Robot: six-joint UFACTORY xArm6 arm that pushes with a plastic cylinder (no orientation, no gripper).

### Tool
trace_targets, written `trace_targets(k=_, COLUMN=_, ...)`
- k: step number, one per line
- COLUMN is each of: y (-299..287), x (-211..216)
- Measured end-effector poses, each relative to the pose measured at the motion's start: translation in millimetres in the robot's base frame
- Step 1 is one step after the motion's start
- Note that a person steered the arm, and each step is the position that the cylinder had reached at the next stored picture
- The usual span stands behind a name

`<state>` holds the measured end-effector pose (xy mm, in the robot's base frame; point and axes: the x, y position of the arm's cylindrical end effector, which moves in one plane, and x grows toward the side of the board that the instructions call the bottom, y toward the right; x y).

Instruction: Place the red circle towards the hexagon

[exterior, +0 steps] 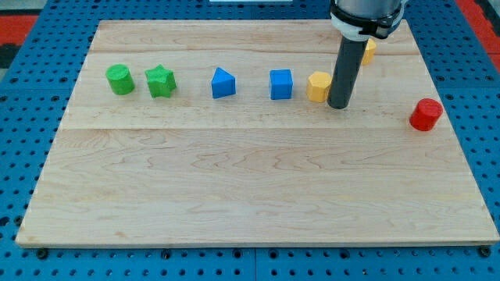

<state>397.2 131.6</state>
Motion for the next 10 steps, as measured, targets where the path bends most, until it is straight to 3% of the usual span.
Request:
trace_targets(k=1, y=4.6, x=-1.3)
trace_targets(k=2, y=60.6, x=-4.4)
trace_targets(k=3, y=182.8, x=-21.3)
trace_targets(k=4, y=208.6, x=21.8)
trace_targets(k=5, y=168.4, x=45.6)
trace_targets(k=7, y=120.4, x=10.9)
trace_targets(k=8, y=117.7, x=49.5)
trace_targets(k=10, y=109.1, x=-12.8)
